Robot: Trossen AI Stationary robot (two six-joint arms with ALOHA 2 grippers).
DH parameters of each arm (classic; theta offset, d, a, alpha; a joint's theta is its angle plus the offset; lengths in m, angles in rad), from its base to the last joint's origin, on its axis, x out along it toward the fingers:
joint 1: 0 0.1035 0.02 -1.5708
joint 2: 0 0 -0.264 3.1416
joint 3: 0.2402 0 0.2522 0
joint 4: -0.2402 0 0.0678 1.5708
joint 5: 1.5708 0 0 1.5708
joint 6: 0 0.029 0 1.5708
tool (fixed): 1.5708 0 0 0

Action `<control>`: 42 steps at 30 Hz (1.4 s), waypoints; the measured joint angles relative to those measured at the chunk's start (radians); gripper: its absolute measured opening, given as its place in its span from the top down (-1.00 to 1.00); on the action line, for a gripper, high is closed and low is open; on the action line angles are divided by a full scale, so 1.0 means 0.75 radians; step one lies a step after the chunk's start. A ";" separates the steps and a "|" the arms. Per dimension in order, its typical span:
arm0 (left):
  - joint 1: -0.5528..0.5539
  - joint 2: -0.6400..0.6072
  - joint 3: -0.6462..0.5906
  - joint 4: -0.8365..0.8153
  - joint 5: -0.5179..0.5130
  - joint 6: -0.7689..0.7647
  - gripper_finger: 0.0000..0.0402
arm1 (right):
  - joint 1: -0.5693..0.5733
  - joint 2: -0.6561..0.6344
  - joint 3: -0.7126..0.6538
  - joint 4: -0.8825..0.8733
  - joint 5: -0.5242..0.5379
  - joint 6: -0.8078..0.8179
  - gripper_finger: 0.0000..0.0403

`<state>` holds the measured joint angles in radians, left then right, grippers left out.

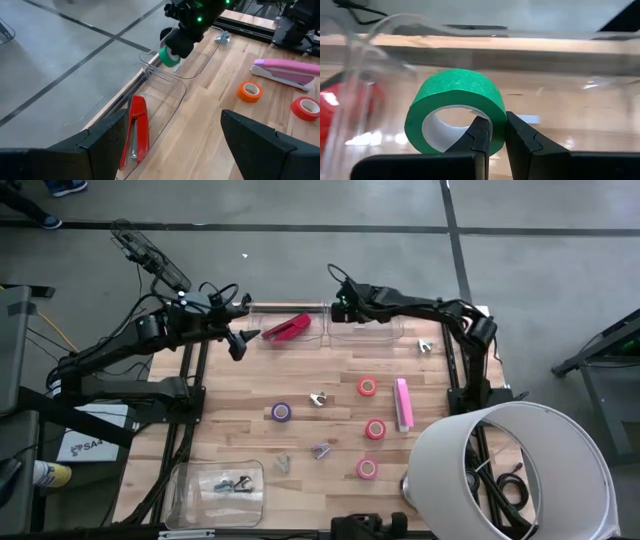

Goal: Pick and place Stapler, Stapler remover, tape
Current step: Put the green tape into the top right transparent bin, then put the blue stapler remover into the bottom transparent bin

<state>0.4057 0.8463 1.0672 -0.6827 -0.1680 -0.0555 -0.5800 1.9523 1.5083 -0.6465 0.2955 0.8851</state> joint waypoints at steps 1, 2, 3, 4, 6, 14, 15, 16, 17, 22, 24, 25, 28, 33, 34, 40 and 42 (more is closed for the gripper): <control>0.000 0.000 0.000 0.000 0.000 0.000 -0.54 | 0.000 0.001 0.007 -0.020 0.012 -0.006 0.86; 0.000 0.000 0.000 0.000 0.000 0.000 -0.54 | -0.001 0.001 0.009 -0.034 0.017 -0.009 0.86; 0.000 0.000 0.000 -0.001 0.000 -0.001 -0.54 | -0.001 0.001 0.009 -0.053 0.015 -0.009 0.86; 0.000 0.000 0.000 -0.001 0.000 -0.001 -0.54 | -0.005 0.001 0.003 -0.066 0.005 -0.009 0.86; 0.000 0.000 0.000 -0.001 0.001 -0.001 -0.54 | -0.019 0.003 -0.009 -0.085 -0.066 -0.007 0.86; 0.000 0.000 0.000 -0.001 0.001 -0.001 -0.54 | -0.039 0.033 -0.025 -0.129 -0.145 -0.006 0.86; 0.000 0.000 0.000 -0.001 0.001 -0.001 -0.54 | -0.039 0.033 -0.025 -0.127 -0.153 -0.007 0.86; 0.000 0.000 0.000 -0.001 0.001 -0.001 -0.54 | -0.040 0.035 -0.025 -0.119 -0.165 -0.008 0.86; 0.000 0.000 0.000 -0.001 0.002 -0.001 -0.54 | -0.045 0.036 -0.024 -0.116 -0.181 -0.016 0.86; 0.000 0.000 0.000 -0.001 0.002 -0.001 -0.54 | -0.055 0.044 -0.025 -0.120 -0.267 -0.057 0.81; 0.000 0.000 0.000 -0.001 0.002 -0.001 -0.54 | -0.056 0.044 -0.025 -0.119 -0.268 -0.072 0.71; 0.000 0.000 0.000 -0.001 0.002 -0.001 -0.54 | -0.055 0.044 -0.025 -0.120 -0.268 -0.074 0.66; 0.000 0.000 0.000 -0.001 0.002 -0.001 -0.54 | -0.056 0.044 -0.025 -0.117 -0.286 -0.084 0.52; 0.000 0.000 0.000 -0.001 0.002 -0.001 -0.54 | -0.055 0.042 -0.025 -0.108 -0.321 -0.137 0.38; 0.000 0.000 0.000 -0.001 0.003 -0.001 -0.54 | -0.056 0.040 -0.025 -0.108 -0.327 -0.139 0.36; 0.000 0.000 0.000 -0.001 0.003 -0.001 -0.54 | -0.065 0.007 -0.024 -0.098 -0.326 -0.148 0.32; 0.000 0.000 0.000 -0.001 0.003 -0.001 -0.54 | -0.069 -0.001 -0.022 -0.094 -0.314 -0.164 0.32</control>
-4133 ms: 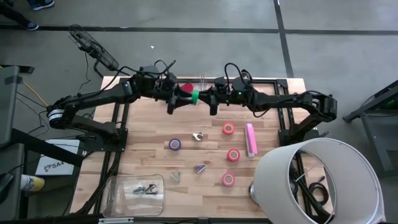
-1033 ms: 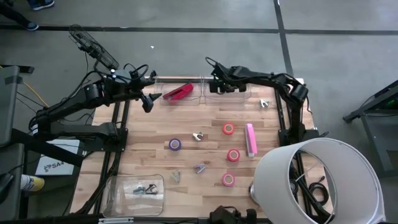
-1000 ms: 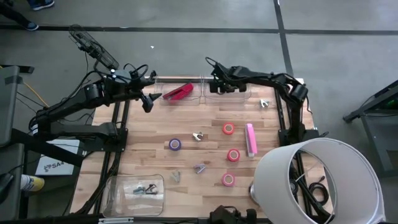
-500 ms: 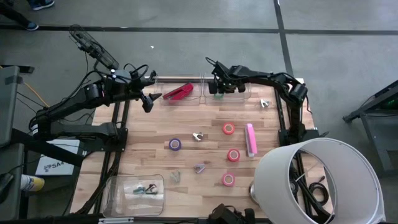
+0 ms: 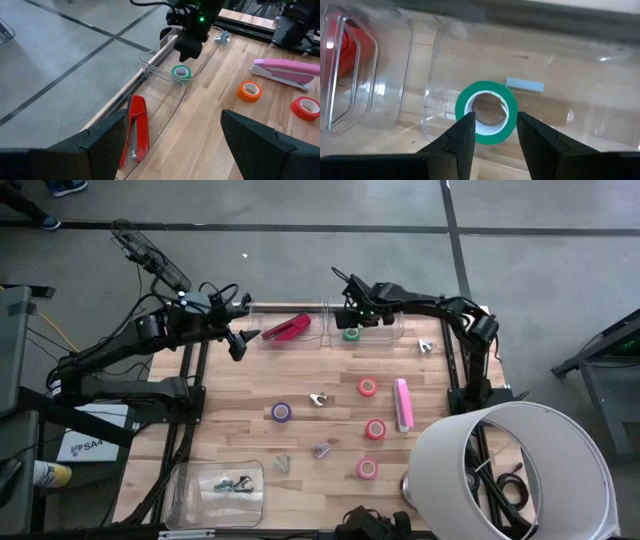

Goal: Pick and place Stapler, Stapler remover, tape
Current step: Put the blue stapler remover into the bottom transparent bin

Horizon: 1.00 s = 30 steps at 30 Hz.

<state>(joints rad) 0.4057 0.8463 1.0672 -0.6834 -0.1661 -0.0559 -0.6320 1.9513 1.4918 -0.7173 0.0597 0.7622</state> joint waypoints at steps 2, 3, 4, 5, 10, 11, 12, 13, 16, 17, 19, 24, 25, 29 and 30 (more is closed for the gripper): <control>0.000 0.000 0.000 0.000 0.000 0.001 -0.54 | -0.005 -0.001 0.000 0.001 -0.002 -0.005 0.32; 0.000 0.000 0.000 0.000 0.001 0.001 -0.54 | -0.005 -0.001 0.000 0.011 -0.013 -0.005 0.32; 0.000 0.000 0.000 0.000 0.001 0.001 -0.54 | -0.005 -0.002 0.000 0.026 -0.028 -0.004 0.32; 0.000 0.000 0.000 0.000 0.001 0.001 -0.54 | -0.005 -0.005 0.000 0.036 -0.046 -0.005 0.32; 0.000 0.000 0.000 0.000 0.001 0.000 -0.54 | 0.003 -0.024 0.000 0.109 -0.068 -0.041 0.32; 0.000 0.000 0.000 0.000 0.001 0.000 -0.54 | 0.006 -0.031 0.000 0.125 -0.071 -0.051 0.32; 0.000 0.000 0.000 0.000 0.001 -0.001 -0.54 | 0.007 -0.036 0.000 0.134 -0.073 -0.062 0.32; 0.000 0.000 -0.001 0.000 0.002 -0.001 -0.54 | 0.008 -0.039 0.000 0.141 -0.070 -0.078 0.32; 0.000 0.000 -0.001 0.000 0.001 -0.006 -0.54 | 0.008 -0.059 -0.001 0.169 -0.076 -0.122 0.32; 0.000 0.000 -0.001 0.000 0.000 -0.012 -0.54 | 0.012 -0.069 -0.001 0.186 -0.079 -0.141 0.32; 0.000 0.000 -0.001 0.001 0.001 -0.031 -0.54 | 0.018 -0.090 -0.001 0.218 -0.066 -0.167 0.32; 0.000 -0.008 -0.001 0.002 0.003 -0.041 -0.54 | 0.037 -0.142 -0.001 0.383 -0.069 -0.244 0.32; 0.000 -0.010 -0.001 0.005 0.003 -0.042 -0.54 | 0.040 -0.149 -0.001 0.439 -0.070 -0.262 0.32; 0.000 -0.017 -0.001 0.024 -0.001 -0.074 -0.54 | 0.052 -0.163 -0.001 0.572 -0.104 -0.275 0.32; 0.000 -0.018 -0.001 0.038 -0.001 -0.077 -0.54 | 0.053 -0.163 -0.001 0.604 -0.109 -0.283 0.32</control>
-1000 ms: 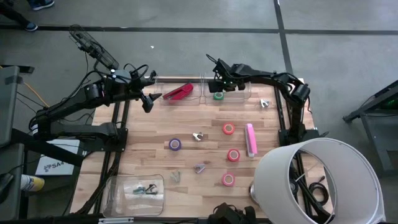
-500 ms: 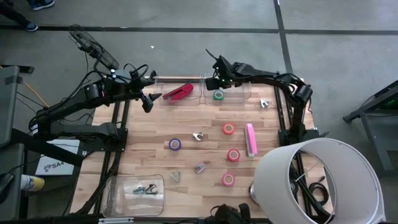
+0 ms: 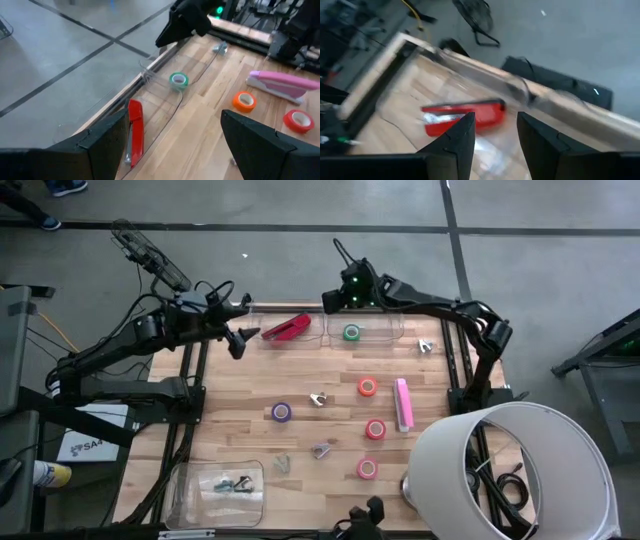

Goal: Pick and place Stapler, Stapler remover, tape
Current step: Put the blue stapler remover into the bottom transparent bin

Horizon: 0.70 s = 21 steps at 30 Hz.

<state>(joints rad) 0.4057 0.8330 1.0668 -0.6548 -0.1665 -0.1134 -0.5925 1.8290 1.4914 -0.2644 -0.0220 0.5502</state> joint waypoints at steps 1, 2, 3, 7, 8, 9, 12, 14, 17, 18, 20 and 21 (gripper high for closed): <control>0.000 -0.001 0.000 0.014 -0.001 -0.007 -0.54 | 0.001 0.000 0.000 0.033 -0.002 -0.017 0.32; 0.000 -0.005 0.000 0.022 0.000 -0.015 -0.54 | 0.001 -0.003 0.000 0.049 0.000 -0.031 0.32; 0.000 -0.009 0.000 0.020 0.009 -0.004 -0.54 | 0.001 -0.005 0.000 0.050 0.017 -0.035 0.32; 0.000 -0.026 0.000 0.022 0.077 0.079 -0.54 | 0.012 -0.010 0.000 -0.050 0.187 -0.033 0.32; 0.000 -0.027 0.000 0.028 0.079 0.082 -0.54 | 0.016 -0.012 0.000 -0.098 0.234 -0.017 0.32; 0.000 -0.032 0.000 0.031 0.082 0.089 -0.54 | 0.023 -0.015 0.000 -0.139 0.281 0.001 0.32; 0.000 -0.053 -0.001 0.032 0.111 0.163 -0.54 | 0.039 -0.018 0.043 -0.307 0.429 0.051 0.32; 0.001 -0.075 -0.001 0.034 0.134 0.218 -0.54 | 0.052 -0.018 0.089 -0.399 0.511 0.102 0.32; 0.000 -0.103 -0.001 0.033 0.181 0.263 -0.54 | 0.067 -0.019 0.184 -0.571 0.656 0.143 0.32; 0.000 -0.113 -0.001 0.033 0.202 0.278 -0.54 | 0.071 -0.021 0.216 -0.645 0.710 0.168 0.32; 0.000 -0.136 -0.001 0.034 0.244 0.299 -0.54 | 0.074 -0.022 0.269 -0.780 0.795 0.228 0.32; 0.000 -0.146 -0.001 0.037 0.260 0.310 -0.54 | 0.074 -0.022 0.292 -0.843 0.824 0.256 0.32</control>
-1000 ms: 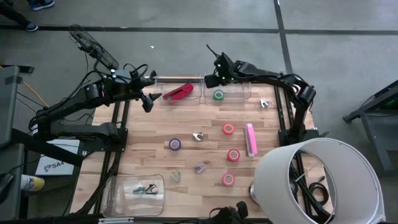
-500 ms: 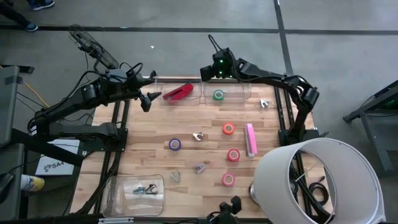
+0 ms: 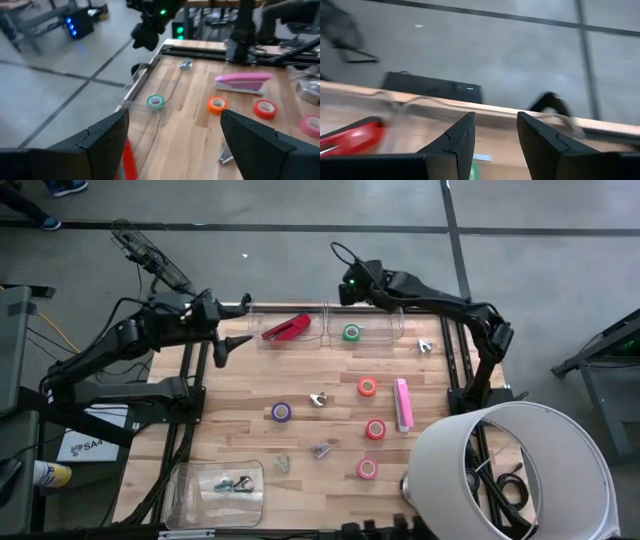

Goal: Pick and place Stapler, Stapler remover, tape
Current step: Put the blue stapler remover into the bottom transparent bin

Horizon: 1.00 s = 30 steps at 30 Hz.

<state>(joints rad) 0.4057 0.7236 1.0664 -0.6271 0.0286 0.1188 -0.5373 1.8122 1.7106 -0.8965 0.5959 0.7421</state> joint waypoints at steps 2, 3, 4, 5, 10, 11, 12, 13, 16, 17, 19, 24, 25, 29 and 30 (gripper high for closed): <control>0.000 -0.018 0.000 0.003 0.038 0.019 -0.54 | 0.000 0.000 0.022 -0.117 0.040 0.060 0.32; 0.000 -0.024 0.000 0.003 0.058 0.030 -0.54 | 0.000 0.000 0.022 -0.167 0.046 0.094 0.32; 0.000 -0.030 0.000 0.003 0.075 0.042 -0.54 | 0.000 0.000 0.019 -0.213 0.040 0.130 0.32; 0.000 -0.033 0.000 0.003 0.095 0.048 -0.54 | -0.001 0.000 0.012 -0.259 0.025 0.168 0.32; 0.000 -0.047 0.000 -0.009 0.130 0.086 -0.54 | 0.026 0.000 -0.075 -0.442 -0.082 0.327 0.32; 0.000 -0.048 0.000 -0.005 0.130 0.095 -0.54 | 0.034 0.002 -0.092 -0.478 -0.096 0.348 0.32; 0.000 -0.052 0.001 -0.004 0.131 0.102 -0.54 | 0.042 0.002 -0.109 -0.513 -0.109 0.371 0.32; 0.000 -0.056 0.001 -0.005 0.131 0.106 -0.54 | 0.050 0.002 -0.127 -0.542 -0.123 0.399 0.32; 0.000 -0.057 0.001 -0.006 0.140 0.108 -0.54 | 0.072 0.002 -0.187 -0.602 -0.150 0.483 0.32; 0.000 -0.060 0.001 -0.007 0.154 0.108 -0.54 | 0.078 0.002 -0.208 -0.626 -0.157 0.511 0.32; 0.000 -0.063 0.001 -0.007 0.163 0.110 -0.54 | 0.086 0.002 -0.260 -0.649 -0.180 0.570 0.32; 0.000 -0.083 0.001 -0.026 0.159 0.110 -0.54 | 0.092 0.002 -0.414 -0.736 -0.295 0.648 0.26; 0.000 -0.090 0.001 -0.032 0.159 0.110 -0.54 | 0.092 0.001 -0.446 -0.754 -0.321 0.651 0.22; 0.000 -0.108 0.001 -0.058 0.159 0.108 -0.54 | 0.091 -0.007 -0.561 -0.752 -0.366 0.652 0.05; 0.000 -0.112 0.001 -0.066 0.159 0.103 -0.54 | 0.092 -0.009 -0.582 -0.751 -0.367 0.651 0.01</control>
<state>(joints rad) 0.4057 0.6398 1.0668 -0.6764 0.1478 0.1958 -0.4683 1.8058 1.2743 -1.4594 0.3205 1.2301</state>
